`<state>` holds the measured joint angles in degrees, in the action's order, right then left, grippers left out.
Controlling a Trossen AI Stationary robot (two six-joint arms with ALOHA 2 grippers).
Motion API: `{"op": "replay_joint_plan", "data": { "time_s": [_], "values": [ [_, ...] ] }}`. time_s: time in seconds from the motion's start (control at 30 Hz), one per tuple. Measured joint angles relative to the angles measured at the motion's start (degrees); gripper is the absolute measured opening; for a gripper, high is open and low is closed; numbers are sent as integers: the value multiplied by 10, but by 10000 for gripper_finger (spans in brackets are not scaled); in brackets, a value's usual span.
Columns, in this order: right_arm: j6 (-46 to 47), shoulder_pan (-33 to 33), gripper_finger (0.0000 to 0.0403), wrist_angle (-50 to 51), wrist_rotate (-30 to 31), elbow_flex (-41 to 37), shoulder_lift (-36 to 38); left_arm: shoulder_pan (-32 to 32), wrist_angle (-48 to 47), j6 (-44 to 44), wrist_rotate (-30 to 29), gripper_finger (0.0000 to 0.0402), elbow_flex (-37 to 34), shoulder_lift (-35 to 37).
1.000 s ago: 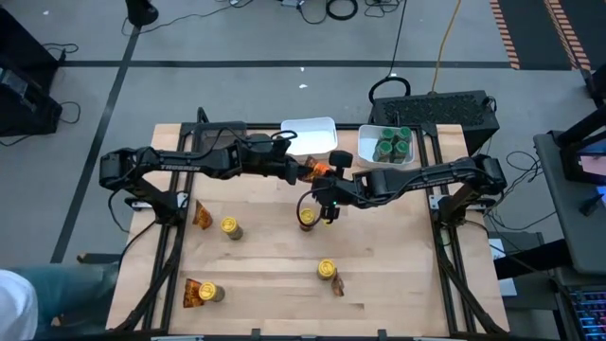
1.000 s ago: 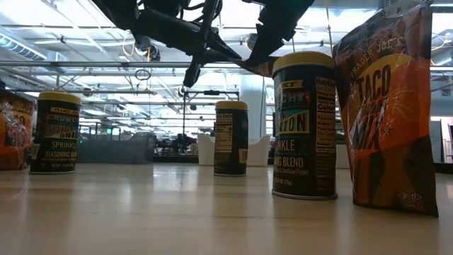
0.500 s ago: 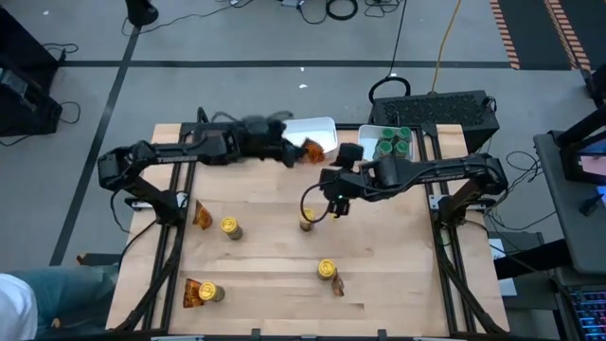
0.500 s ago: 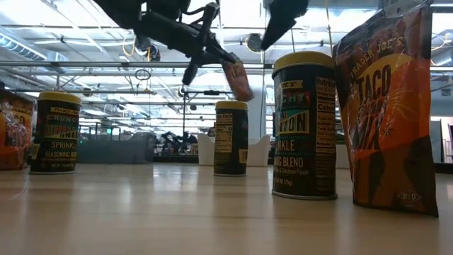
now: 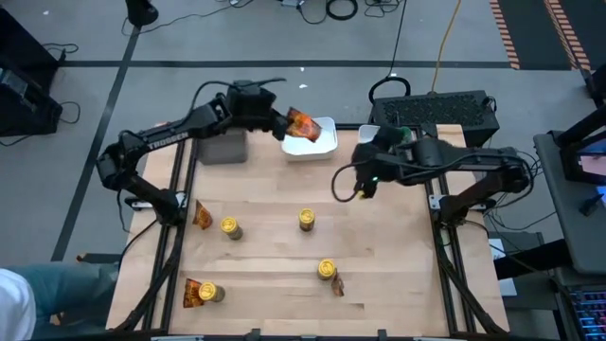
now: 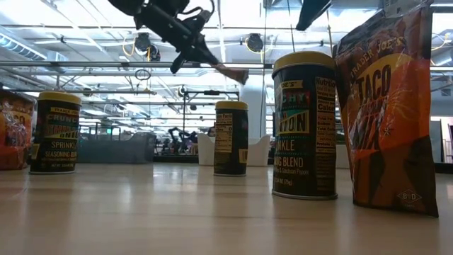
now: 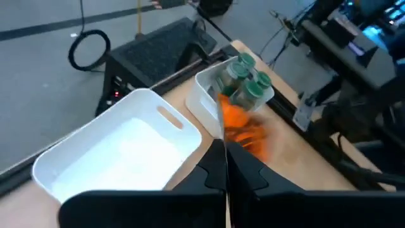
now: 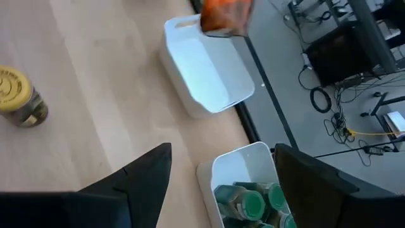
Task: Sort spices by type
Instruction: Put the top right orange seasoning bag into the left white bin
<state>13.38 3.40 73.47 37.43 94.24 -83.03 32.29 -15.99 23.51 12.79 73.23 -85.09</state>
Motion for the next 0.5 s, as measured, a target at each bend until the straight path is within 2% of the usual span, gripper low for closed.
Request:
{"op": "replay_joint_plan", "data": {
  "time_s": [0.23,0.37,0.5],
  "values": [
    [10,0,263,1,2,0,48,12,7,16,41,0,1,-8],
    [8,0,263,1,2,0,65,10,-6,2,22,0,0,-17],
    [-7,0,263,-1,1,-4,78,21,5,-19,32,0,0,-34]
  ]
}}
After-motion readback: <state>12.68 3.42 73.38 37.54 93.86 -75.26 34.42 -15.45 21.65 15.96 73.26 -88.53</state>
